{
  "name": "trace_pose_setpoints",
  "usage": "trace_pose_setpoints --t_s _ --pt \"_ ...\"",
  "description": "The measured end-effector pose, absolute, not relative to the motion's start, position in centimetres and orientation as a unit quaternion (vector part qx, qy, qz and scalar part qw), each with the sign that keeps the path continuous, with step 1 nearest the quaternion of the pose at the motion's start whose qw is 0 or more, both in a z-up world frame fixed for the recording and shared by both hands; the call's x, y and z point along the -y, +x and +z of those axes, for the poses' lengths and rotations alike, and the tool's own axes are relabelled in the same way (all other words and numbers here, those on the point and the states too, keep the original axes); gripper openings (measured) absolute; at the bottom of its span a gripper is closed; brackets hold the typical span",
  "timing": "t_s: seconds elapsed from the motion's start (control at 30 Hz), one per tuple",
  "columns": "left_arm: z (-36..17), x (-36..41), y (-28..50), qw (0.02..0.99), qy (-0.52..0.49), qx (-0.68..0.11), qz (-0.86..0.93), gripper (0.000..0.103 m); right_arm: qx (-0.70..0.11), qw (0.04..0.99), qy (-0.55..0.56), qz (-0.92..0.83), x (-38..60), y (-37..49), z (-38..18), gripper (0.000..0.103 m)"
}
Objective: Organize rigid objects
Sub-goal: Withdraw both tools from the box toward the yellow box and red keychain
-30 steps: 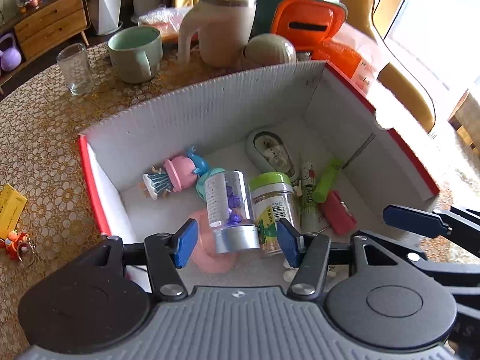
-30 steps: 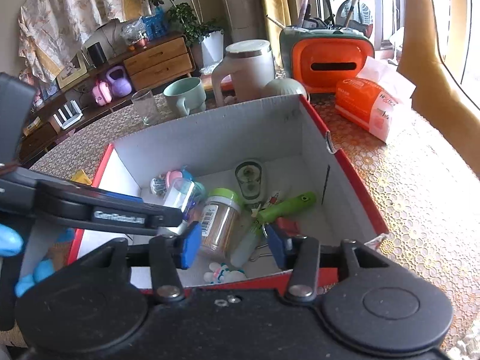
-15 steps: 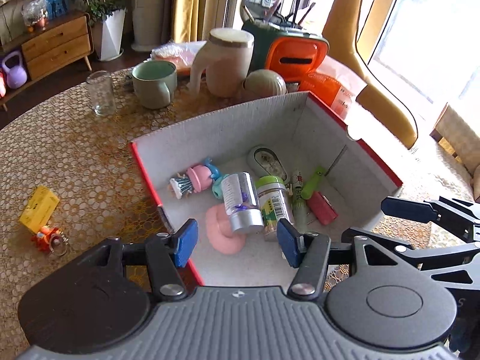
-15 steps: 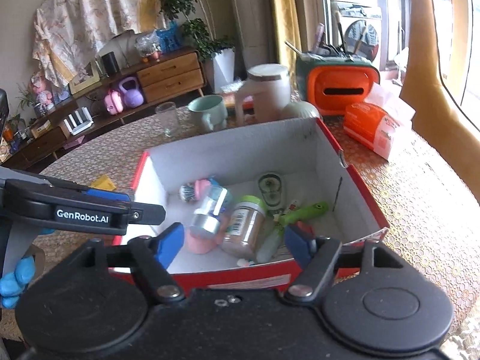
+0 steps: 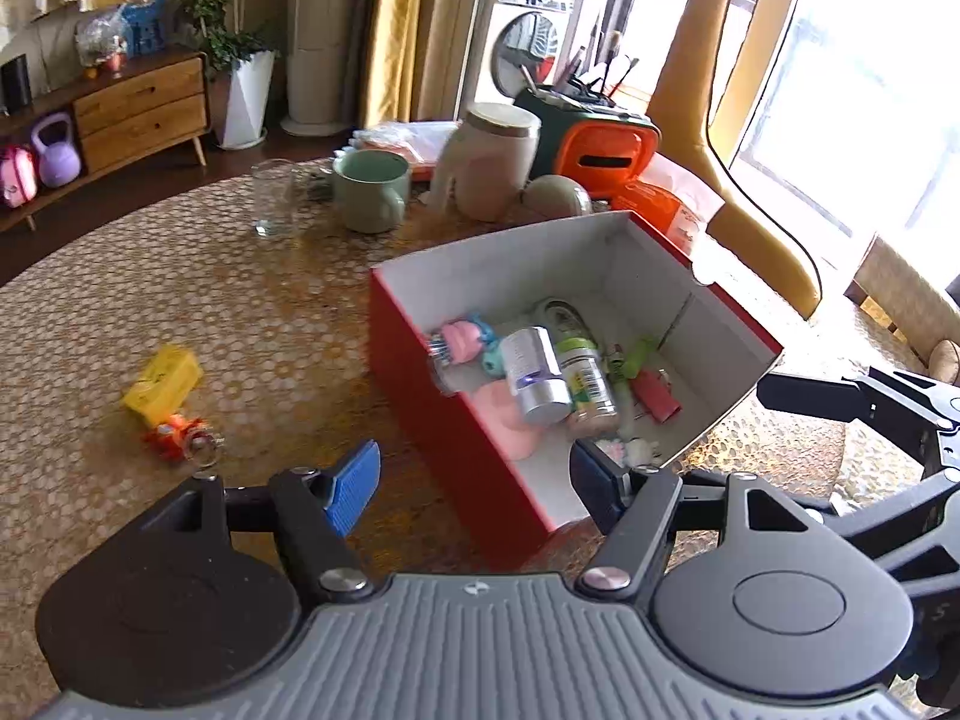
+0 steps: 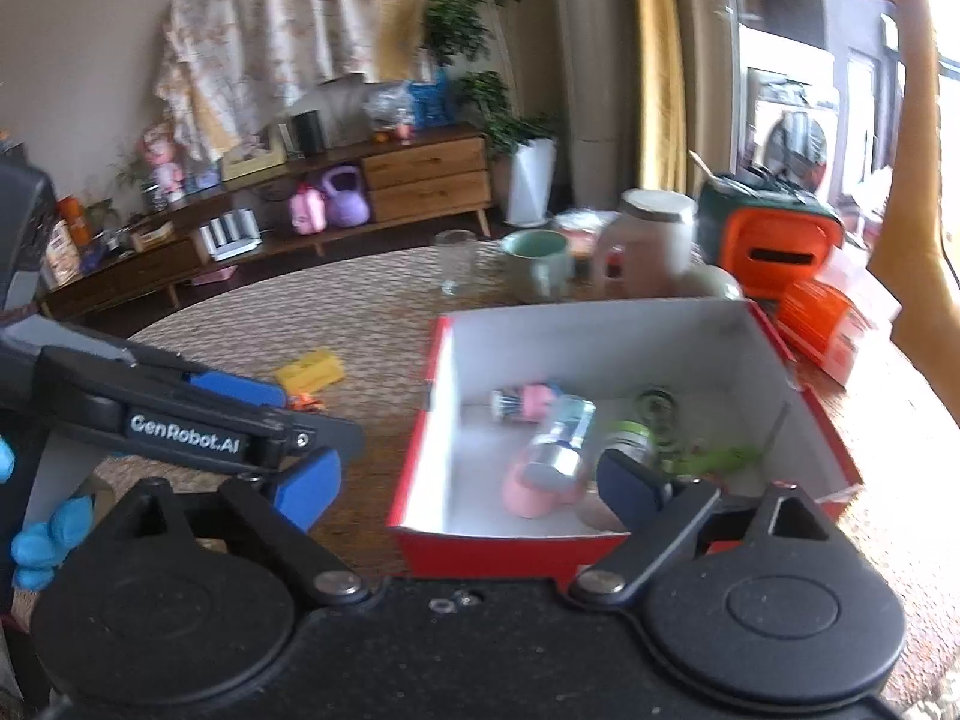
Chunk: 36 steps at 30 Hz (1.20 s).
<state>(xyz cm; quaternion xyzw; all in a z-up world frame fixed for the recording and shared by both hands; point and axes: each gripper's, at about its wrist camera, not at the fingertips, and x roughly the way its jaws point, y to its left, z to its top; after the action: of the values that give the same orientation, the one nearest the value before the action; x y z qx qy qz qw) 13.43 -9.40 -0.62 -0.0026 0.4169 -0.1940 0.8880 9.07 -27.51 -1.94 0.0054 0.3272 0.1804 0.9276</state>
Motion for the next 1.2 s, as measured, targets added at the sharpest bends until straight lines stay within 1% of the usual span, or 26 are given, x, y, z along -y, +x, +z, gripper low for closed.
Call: trace_pose_setpoints --t_s 0.1,0.17,0.23,0.5,0.6,0.77,0.9,1.07,1.2 --pt "-0.4 7.7 12.7 0.891 -0.009 -0.413 -0.188 0.075 -0.319 0.928 -0.005 0.193 25.9 8.3 -1.9 0.098" --pt "-0.3 6.6 12.4 0.894 -0.011 -0.409 -0.182 0.076 -0.316 0.927 -0.011 0.202 24.9 8.0 -2.0 0.1" --pt "-0.2 5.5 12.2 0.896 -0.013 -0.407 -0.175 0.082 -0.315 0.925 -0.011 0.21 24.0 7.7 -2.0 0.101" --pt "-0.4 1.2 12.0 0.902 -0.024 -0.404 -0.151 0.082 -0.323 0.918 -0.011 0.231 21.0 8.0 -2.6 0.101" --pt "-0.7 -0.3 12.2 0.902 -0.028 -0.406 -0.144 0.088 -0.327 0.914 -0.013 0.241 19.7 8.3 -3.0 0.101" --pt "-1.3 -2.8 12.8 0.905 -0.033 -0.403 -0.131 0.089 -0.33 0.908 -0.022 0.256 17.4 9.0 -3.4 0.101" --pt "-1.7 -4.6 13.6 0.91 -0.038 -0.395 -0.12 0.103 -0.33 0.905 -0.032 0.266 15.4 9.7 -4.0 0.101" --pt "-2.4 -6.5 15.2 0.916 -0.041 -0.385 -0.109 0.103 -0.333 0.901 -0.044 0.275 13.1 11.1 -4.8 0.101" --pt "-3.3 -7.7 17.1 0.91 -0.041 -0.4 -0.107 0.103 -0.332 0.899 -0.053 0.279 11.5 12.5 -5.6 0.101"
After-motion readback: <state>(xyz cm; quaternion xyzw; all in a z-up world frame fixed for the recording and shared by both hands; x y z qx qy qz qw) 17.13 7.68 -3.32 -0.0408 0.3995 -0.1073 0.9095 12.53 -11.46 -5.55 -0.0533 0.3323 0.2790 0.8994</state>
